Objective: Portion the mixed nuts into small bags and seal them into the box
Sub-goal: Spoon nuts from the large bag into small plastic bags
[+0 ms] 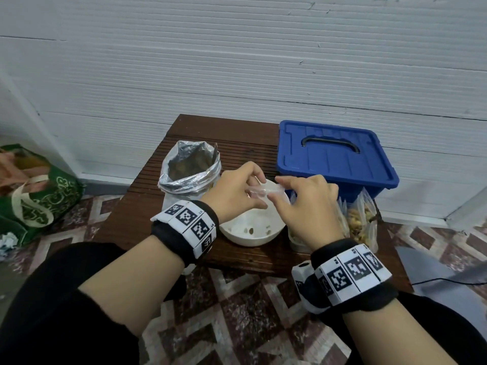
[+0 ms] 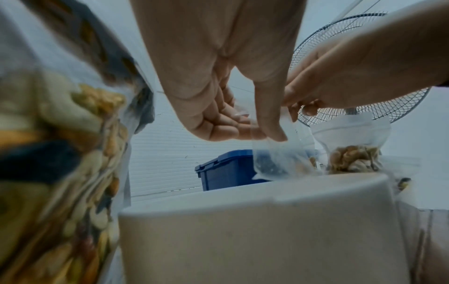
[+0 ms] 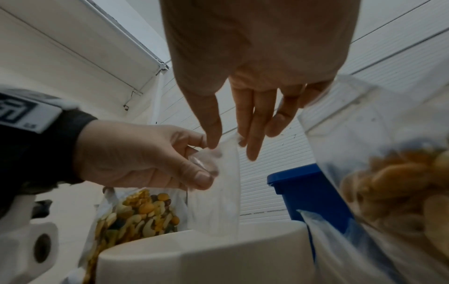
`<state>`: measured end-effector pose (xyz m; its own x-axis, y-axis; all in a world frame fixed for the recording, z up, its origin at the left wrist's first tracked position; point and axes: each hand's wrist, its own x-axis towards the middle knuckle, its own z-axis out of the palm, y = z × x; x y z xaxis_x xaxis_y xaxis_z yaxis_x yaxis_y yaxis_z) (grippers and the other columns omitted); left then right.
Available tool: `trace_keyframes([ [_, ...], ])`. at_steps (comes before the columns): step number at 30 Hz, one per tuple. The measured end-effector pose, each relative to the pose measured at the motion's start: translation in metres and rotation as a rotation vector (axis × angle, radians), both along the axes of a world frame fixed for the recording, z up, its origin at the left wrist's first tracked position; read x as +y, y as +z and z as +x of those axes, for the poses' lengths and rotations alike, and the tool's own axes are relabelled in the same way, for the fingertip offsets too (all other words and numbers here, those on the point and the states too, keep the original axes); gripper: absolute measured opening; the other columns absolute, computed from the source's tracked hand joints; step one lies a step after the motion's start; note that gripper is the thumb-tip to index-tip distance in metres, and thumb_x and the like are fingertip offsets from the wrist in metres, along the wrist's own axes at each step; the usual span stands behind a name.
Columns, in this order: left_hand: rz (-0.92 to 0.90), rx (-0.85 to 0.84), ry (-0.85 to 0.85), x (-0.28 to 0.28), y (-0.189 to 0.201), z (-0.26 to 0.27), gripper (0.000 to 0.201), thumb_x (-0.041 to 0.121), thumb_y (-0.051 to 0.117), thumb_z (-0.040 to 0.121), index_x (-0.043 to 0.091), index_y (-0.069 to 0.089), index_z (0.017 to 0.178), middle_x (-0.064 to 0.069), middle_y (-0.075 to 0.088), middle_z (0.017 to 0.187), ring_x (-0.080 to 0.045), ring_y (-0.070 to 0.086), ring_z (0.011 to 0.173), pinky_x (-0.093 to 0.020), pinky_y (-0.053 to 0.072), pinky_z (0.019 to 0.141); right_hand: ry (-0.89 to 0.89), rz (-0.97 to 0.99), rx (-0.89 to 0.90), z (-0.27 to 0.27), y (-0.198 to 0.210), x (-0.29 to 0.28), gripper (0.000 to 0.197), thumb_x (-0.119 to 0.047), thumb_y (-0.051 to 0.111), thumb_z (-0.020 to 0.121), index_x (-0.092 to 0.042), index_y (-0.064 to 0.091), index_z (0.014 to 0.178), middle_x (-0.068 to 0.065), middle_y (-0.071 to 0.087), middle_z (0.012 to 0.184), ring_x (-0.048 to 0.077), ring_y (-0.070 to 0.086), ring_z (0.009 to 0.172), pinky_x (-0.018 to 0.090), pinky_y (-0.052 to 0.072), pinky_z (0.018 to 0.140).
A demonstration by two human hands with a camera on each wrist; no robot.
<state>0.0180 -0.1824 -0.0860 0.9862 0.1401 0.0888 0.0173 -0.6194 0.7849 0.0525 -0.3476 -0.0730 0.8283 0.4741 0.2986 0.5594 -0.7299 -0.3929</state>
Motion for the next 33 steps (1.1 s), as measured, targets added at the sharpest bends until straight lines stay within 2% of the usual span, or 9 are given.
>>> trace_keyframes([
  [5, -0.050, -0.017, 0.000, 0.006, 0.002, -0.004, 0.049, 0.015, 0.088, 0.064, 0.025, 0.050, 0.094, 0.006, 0.061, 0.082, 0.005, 0.056, 0.060, -0.011, 0.046, 0.063, 0.018, 0.026, 0.024, 0.004, -0.001, 0.005, 0.013, -0.041, 0.059, 0.090, -0.034, 0.069, 0.096, -0.015, 0.063, 0.085, 0.009, 0.045, 0.097, 0.028, 0.010, 0.073],
  [10, 0.003, 0.010, -0.029, 0.013, 0.004, -0.007, 0.051, 0.012, 0.085, 0.068, 0.025, 0.049, 0.102, 0.012, 0.060, 0.084, 0.003, 0.055, 0.066, -0.009, 0.046, 0.067, 0.015, 0.126, 0.108, 0.003, -0.003, 0.008, 0.017, -0.040, 0.064, 0.086, -0.036, 0.062, 0.102, -0.019, 0.056, 0.078, 0.007, 0.043, 0.094, 0.028, 0.012, 0.074],
  [14, 0.066, 0.009, -0.046, 0.015, 0.004, -0.007, 0.052, 0.009, 0.082, 0.070, 0.025, 0.048, 0.106, 0.014, 0.057, 0.086, 0.004, 0.055, 0.073, -0.005, 0.043, 0.069, 0.037, 0.139, 0.189, 0.001, 0.000, 0.010, 0.013, -0.042, 0.063, 0.087, -0.036, 0.066, 0.098, -0.018, 0.057, 0.075, 0.009, 0.049, 0.095, 0.026, 0.012, 0.074],
  [17, 0.053, -0.034, -0.049, 0.014, 0.002, -0.007, 0.055, 0.008, 0.083, 0.069, 0.023, 0.048, 0.109, 0.006, 0.059, 0.097, -0.003, 0.059, 0.084, -0.009, 0.044, 0.077, -0.021, 0.233, 0.215, -0.001, -0.003, 0.011, 0.003, -0.035, 0.065, 0.086, -0.033, 0.062, 0.085, -0.016, 0.059, 0.070, 0.011, 0.054, 0.092, 0.029, 0.020, 0.087],
  [19, 0.051, -0.090, -0.022, 0.012, 0.001, -0.008, 0.065, 0.019, 0.088, 0.064, 0.024, 0.048, 0.115, 0.008, 0.056, 0.107, -0.002, 0.056, 0.095, -0.008, 0.042, 0.084, -0.063, 0.331, 0.238, -0.003, -0.005, 0.012, 0.010, -0.031, 0.067, 0.084, -0.031, 0.059, 0.078, -0.013, 0.061, 0.069, 0.012, 0.058, 0.085, 0.040, 0.030, 0.098],
  [20, 0.066, -0.114, -0.003, 0.009, 0.001, -0.009, 0.071, 0.026, 0.089, 0.061, 0.024, 0.048, 0.119, 0.009, 0.054, 0.111, -0.001, 0.053, 0.100, -0.008, 0.040, 0.088, -0.077, 0.368, 0.238, -0.003, -0.006, 0.012, 0.012, -0.031, 0.068, 0.083, -0.031, 0.057, 0.076, -0.012, 0.063, 0.070, 0.011, 0.059, 0.082, 0.045, 0.035, 0.098],
  [24, 0.142, -0.208, 0.051, -0.001, 0.001, -0.011, 0.074, 0.039, 0.086, 0.062, 0.022, 0.051, 0.124, 0.013, 0.048, 0.118, 0.003, 0.042, 0.109, -0.003, 0.031, 0.092, -0.088, 0.458, 0.236, -0.009, -0.004, 0.014, 0.018, -0.033, 0.069, 0.081, -0.033, 0.053, 0.073, -0.012, 0.064, 0.068, 0.008, 0.061, 0.076, 0.051, 0.043, 0.092],
  [29, 0.200, -0.303, 0.075, -0.002, 0.001, -0.012, 0.067, 0.033, 0.081, 0.070, 0.016, 0.055, 0.129, 0.006, 0.052, 0.116, -0.002, 0.047, 0.106, -0.013, 0.035, 0.094, -0.050, 0.480, 0.249, -0.014, -0.002, 0.014, 0.014, -0.040, 0.065, 0.082, -0.033, 0.054, 0.076, -0.012, 0.064, 0.070, 0.011, 0.060, 0.079, 0.052, 0.043, 0.090],
  [33, 0.223, -0.301, 0.040, -0.002, 0.001, -0.014, 0.068, 0.035, 0.080, 0.073, 0.018, 0.055, 0.134, 0.009, 0.050, 0.110, -0.003, 0.047, 0.104, -0.016, 0.035, 0.094, -0.035, 0.503, 0.253, -0.017, 0.001, 0.014, 0.024, -0.058, 0.051, 0.079, -0.035, 0.056, 0.079, -0.012, 0.065, 0.071, 0.012, 0.060, 0.082, 0.052, 0.042, 0.092],
])
